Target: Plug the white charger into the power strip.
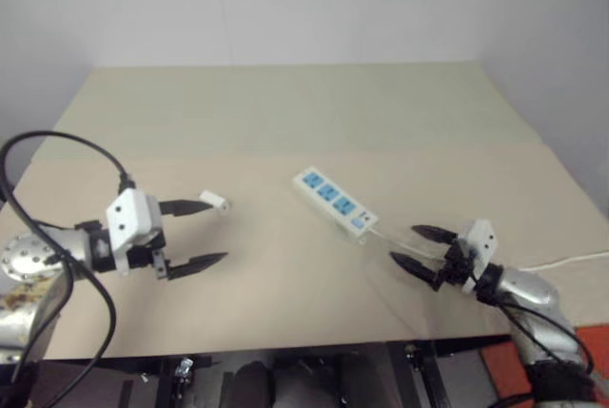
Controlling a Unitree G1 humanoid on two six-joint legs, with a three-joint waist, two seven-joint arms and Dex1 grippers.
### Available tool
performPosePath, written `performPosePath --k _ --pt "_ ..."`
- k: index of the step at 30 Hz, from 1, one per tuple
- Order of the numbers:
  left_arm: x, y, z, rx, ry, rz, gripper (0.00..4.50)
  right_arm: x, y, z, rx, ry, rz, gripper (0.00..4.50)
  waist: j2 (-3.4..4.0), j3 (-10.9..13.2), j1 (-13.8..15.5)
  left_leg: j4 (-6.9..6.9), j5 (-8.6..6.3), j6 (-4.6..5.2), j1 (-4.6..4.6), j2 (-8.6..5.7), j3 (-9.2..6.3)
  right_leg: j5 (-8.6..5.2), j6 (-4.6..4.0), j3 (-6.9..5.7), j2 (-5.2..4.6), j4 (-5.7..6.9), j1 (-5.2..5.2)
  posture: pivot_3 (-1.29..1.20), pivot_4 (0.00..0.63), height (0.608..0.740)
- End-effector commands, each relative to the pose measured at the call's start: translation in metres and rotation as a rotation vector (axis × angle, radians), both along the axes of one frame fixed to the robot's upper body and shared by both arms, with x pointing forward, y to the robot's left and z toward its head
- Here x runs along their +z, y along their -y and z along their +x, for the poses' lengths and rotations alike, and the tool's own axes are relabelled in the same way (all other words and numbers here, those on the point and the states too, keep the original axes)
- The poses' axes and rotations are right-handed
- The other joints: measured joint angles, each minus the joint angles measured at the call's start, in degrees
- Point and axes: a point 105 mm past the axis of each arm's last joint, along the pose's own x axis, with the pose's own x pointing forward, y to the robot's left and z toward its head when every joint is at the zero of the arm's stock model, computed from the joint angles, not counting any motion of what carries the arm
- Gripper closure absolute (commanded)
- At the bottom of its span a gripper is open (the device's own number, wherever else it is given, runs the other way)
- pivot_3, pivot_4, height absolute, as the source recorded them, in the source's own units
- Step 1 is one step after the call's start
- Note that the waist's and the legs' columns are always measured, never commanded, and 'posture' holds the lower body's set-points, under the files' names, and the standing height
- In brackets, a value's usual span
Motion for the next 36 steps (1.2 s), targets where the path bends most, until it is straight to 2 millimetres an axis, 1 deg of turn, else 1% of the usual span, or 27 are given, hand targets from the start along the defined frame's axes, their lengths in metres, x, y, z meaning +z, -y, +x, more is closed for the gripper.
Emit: performPosePath --k 1,4,6,9,13,18,20,25,28,36 --pt "0.005 0.002 0.004 0.005 0.019 0.01 0.0 0.017 -0.009 0.002 -0.048 0.067 0.094 0.04 0.0 0.0 0.0 0.0 0.0 0.0 0.01 0.01 0.0 0.0 0.0 -0.01 0.02 0.02 0.01 0.0 0.15 0.74" --pt "0.005 0.004 0.006 -0.004 0.015 0.009 0.0 0.021 -0.023 0.005 -0.05 0.105 0.116 0.04 0.02 0.0 0.0 0.0 0.0 0.0 0.03 0.0 0.01 0.0 0.0 0.01 0.02 0.04 0.0 0.0 0.15 0.74" --pt "0.005 0.005 0.007 -0.014 0.013 0.014 0.0 0.023 -0.031 0.004 -0.022 0.1 0.128 0.04 0.02 0.0 0.0 0.0 0.0 0.0 0.01 -0.01 0.02 0.0 0.0 -0.01 0.02 0.01 -0.01 0.0 0.15 0.74" --pt "0.008 0.005 0.01 -0.002 0.032 0.016 0.0 0.024 -0.041 0.009 -0.028 0.138 0.089 0.04 0.02 0.0 -0.1 -0.01 0.0 0.0 0.0 -0.01 0.03 0.0 0.0 -0.01 0.02 0.0 -0.03 0.0 0.15 0.74" --pt "0.009 0.002 0.014 0.034 0.053 0.009 0.0 0.021 -0.047 0.018 -0.039 0.16 0.057 0.04 0.02 0.0 -0.1 0.0 0.0 0.0 0.01 -0.01 0.05 0.0 0.0 0.0 0.03 0.03 -0.04 0.0 0.15 0.74" --pt "0.008 0.006 0.012 0.026 0.057 0.004 0.0 0.023 -0.057 0.026 -0.008 0.168 0.059 0.04 0.02 0.0 -0.1 -0.01 0.0 0.0 0.0 -0.01 0.05 0.0 0.0 -0.02 0.03 0.01 -0.05 0.0 0.15 0.74" --pt "0.009 0.004 0.013 0.038 0.064 0.01 0.0 0.023 -0.062 0.029 0.008 0.16 0.063 0.04 0.02 0.0 -0.1 -0.01 0.0 0.0 -0.03 -0.01 0.04 0.0 0.0 -0.02 0.02 0.01 -0.06 0.0 0.15 0.74" --pt "0.008 0.002 0.011 0.049 0.065 0.012 0.0 0.019 -0.07 0.034 0.025 0.137 0.073 0.04 0.02 0.0 -0.1 -0.01 0.0 0.0 -0.03 -0.01 0.02 0.0 0.0 -0.02 0.02 0.01 -0.07 0.0 0.15 0.74" --pt "0.007 0.003 0.01 0.054 0.065 0.011 0.0 0.018 -0.074 0.033 0.04 0.114 0.09 0.04 0.02 0.0 -0.1 -0.02 0.0 0.0 -0.03 0.0 0.02 0.0 0.0 -0.02 0.02 0.01 -0.07 0.0 0.15 0.74" --pt "0.005 0.006 0.011 0.054 0.068 0.005 0.0 0.016 -0.078 0.036 0.02 0.087 0.114 0.04 0.02 0.0 -0.1 -0.01 0.0 0.0 -0.03 0.0 -0.01 0.0 0.0 -0.02 0.02 0.03 -0.07 0.0 0.15 0.74"
